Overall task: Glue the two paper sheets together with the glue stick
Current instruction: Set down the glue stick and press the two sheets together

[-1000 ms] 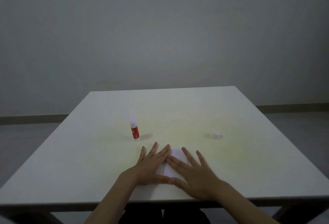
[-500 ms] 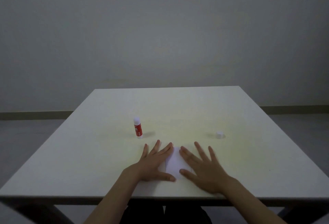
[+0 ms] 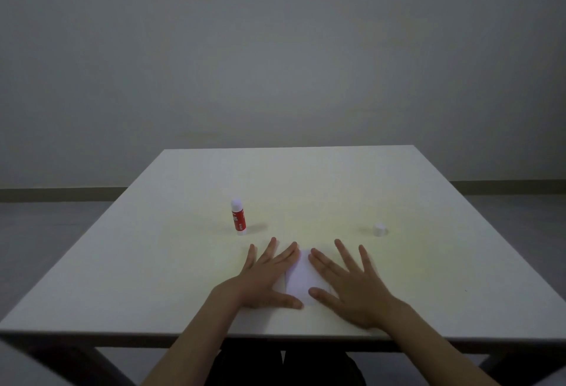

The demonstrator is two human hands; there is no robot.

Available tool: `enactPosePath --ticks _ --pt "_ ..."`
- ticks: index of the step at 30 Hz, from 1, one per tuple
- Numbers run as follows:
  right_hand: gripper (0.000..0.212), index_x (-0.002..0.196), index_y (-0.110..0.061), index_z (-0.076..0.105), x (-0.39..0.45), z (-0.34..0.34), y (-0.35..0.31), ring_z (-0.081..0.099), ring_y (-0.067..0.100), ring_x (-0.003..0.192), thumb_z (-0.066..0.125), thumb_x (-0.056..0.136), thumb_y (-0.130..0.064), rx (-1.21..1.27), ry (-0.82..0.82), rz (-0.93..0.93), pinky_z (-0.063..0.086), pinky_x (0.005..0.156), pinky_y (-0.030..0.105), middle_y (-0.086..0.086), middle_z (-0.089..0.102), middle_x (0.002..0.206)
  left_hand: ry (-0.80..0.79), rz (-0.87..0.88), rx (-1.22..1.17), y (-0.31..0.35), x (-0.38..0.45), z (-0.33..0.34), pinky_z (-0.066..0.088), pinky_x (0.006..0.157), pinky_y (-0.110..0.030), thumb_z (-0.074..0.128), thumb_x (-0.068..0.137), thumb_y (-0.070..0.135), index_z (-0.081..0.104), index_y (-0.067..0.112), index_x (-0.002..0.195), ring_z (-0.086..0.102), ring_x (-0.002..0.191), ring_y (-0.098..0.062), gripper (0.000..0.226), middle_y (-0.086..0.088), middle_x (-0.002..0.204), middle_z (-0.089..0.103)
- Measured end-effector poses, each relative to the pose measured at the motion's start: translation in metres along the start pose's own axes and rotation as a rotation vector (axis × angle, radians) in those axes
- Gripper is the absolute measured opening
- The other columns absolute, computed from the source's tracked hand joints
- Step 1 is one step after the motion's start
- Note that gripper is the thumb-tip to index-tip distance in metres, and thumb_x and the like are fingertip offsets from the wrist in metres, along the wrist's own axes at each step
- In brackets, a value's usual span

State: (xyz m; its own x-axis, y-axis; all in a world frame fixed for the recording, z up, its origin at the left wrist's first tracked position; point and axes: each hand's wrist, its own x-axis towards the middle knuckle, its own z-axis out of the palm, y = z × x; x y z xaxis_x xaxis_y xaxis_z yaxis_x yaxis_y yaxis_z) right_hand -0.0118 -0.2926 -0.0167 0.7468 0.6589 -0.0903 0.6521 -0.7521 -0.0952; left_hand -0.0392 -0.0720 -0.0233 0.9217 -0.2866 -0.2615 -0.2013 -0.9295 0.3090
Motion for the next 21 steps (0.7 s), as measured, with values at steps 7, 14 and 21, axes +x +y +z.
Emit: enactPosePath --ticks 7,14,21 --pt "0.082 0.146 -0.039 -0.014 -0.003 0.015 -0.028 -0.036 0.02 0.138 0.002 0.076 -0.079 0.036 -0.019 -0.261 -0.039 0.1 0.04 -0.027 -0.023 0.148 -0.002 0.015 0.001 0.0 0.001 0.0 -0.022 0.111 -0.055 0.048 0.077 0.07 -0.014 0.028 0.149 -0.031 0.141 -0.019 0.104 0.012 0.158 -0.019" --pt "0.065 0.134 -0.051 -0.026 0.016 0.012 -0.003 -0.029 0.017 0.142 -0.002 0.078 -0.074 0.038 -0.012 -0.158 -0.022 0.113 0.053 -0.03 -0.021 0.146 0.007 0.004 -0.044 -0.001 0.0 0.001 -0.023 0.112 -0.052 0.051 0.073 0.073 -0.015 0.028 0.148 -0.032 0.14 -0.014 0.109 0.014 0.158 -0.018" --pt "0.071 0.147 -0.035 -0.01 0.028 0.02 -0.003 -0.02 0.019 0.145 0.008 0.086 -0.069 0.058 0.08 0.075 -0.017 0.114 0.056 -0.019 -0.008 0.158 0.017 -0.002 -0.004 -0.007 0.006 0.006 -0.026 0.107 -0.049 0.046 0.07 0.078 -0.016 0.031 0.147 -0.033 0.139 -0.013 0.109 0.013 0.158 -0.019"
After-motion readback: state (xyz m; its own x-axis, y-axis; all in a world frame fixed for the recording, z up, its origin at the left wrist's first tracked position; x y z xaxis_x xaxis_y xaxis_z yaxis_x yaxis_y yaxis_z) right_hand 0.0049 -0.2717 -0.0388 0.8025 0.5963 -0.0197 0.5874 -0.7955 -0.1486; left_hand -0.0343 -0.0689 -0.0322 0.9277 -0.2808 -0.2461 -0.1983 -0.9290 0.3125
